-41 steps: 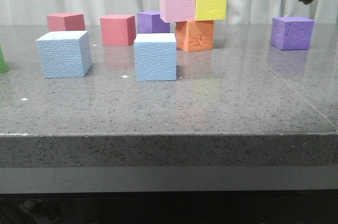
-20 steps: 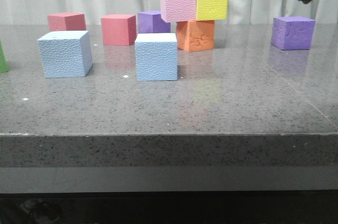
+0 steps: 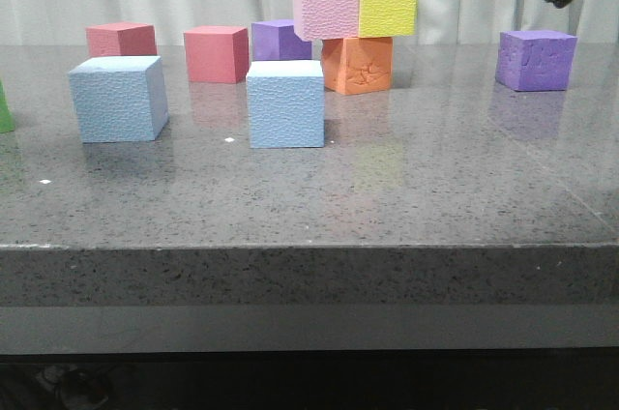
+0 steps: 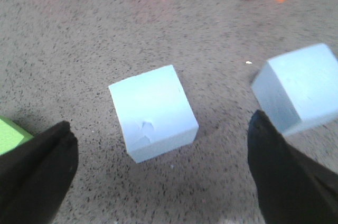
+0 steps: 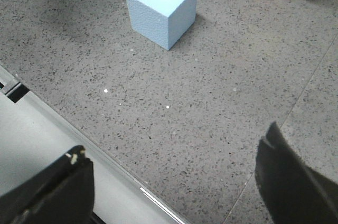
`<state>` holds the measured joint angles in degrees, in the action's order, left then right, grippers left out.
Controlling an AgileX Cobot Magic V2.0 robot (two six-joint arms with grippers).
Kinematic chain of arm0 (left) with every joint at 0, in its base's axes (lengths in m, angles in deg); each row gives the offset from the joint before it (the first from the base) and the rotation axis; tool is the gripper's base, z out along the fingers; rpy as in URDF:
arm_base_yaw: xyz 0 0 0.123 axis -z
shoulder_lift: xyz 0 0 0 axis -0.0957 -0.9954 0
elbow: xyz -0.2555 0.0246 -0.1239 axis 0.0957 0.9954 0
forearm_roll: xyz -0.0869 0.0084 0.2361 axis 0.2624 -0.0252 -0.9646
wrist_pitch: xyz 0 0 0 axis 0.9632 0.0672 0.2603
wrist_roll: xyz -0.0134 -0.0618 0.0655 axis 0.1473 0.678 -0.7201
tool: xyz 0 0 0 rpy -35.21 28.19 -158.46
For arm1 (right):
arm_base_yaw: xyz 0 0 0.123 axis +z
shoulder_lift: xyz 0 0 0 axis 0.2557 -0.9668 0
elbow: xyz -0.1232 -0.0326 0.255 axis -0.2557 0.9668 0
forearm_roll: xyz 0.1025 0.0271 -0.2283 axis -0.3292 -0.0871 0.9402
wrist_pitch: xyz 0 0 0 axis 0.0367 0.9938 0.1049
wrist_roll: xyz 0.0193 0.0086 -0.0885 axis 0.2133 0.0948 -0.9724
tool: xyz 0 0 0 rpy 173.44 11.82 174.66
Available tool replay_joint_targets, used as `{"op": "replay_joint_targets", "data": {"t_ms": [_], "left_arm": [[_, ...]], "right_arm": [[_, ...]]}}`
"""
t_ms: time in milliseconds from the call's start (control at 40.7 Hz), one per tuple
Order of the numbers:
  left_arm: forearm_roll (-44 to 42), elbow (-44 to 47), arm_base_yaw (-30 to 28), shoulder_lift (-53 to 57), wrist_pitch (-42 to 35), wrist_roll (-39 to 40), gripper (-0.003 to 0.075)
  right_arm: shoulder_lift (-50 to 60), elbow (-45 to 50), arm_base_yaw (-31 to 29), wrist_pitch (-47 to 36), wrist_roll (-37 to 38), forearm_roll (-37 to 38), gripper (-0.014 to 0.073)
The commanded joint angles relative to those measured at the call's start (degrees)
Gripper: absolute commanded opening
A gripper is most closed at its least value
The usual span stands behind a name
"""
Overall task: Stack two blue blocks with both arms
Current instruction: 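Lower the left gripper onto the other light-blue cube and grasp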
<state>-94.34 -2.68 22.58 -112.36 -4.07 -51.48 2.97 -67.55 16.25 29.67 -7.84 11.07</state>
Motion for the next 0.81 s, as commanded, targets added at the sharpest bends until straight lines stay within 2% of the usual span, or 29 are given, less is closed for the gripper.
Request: {"op": "replay_joint_targets", "data": {"t_ms": [0,245,442,786], "left_arm": [[-6.1,-7.4,2.0,-3.9,1.9,9.5,0.0636],[-6.1,-15.1,1.6,-13.4,7.7,15.8,0.0636],[-9.6,-15.4,1.5,-17.4,8.0,18.8,0.0635],[-7.6,-15.4,-0.9,-19.3,6.9,21.1,0.0629]], "right_arm": [[0.9,-1.5,-0.4,-3.4,-0.5,-0.4,0.0623],[0.9,-1.5,-0.4,-3.4,-0.5,-0.4,0.0623],[0.9,-1.5,-0.4,-3.4,-0.5,-0.4,0.0623],[0.9,-1.5,-0.4,-3.4,-0.5,-0.4,0.0623]]}}
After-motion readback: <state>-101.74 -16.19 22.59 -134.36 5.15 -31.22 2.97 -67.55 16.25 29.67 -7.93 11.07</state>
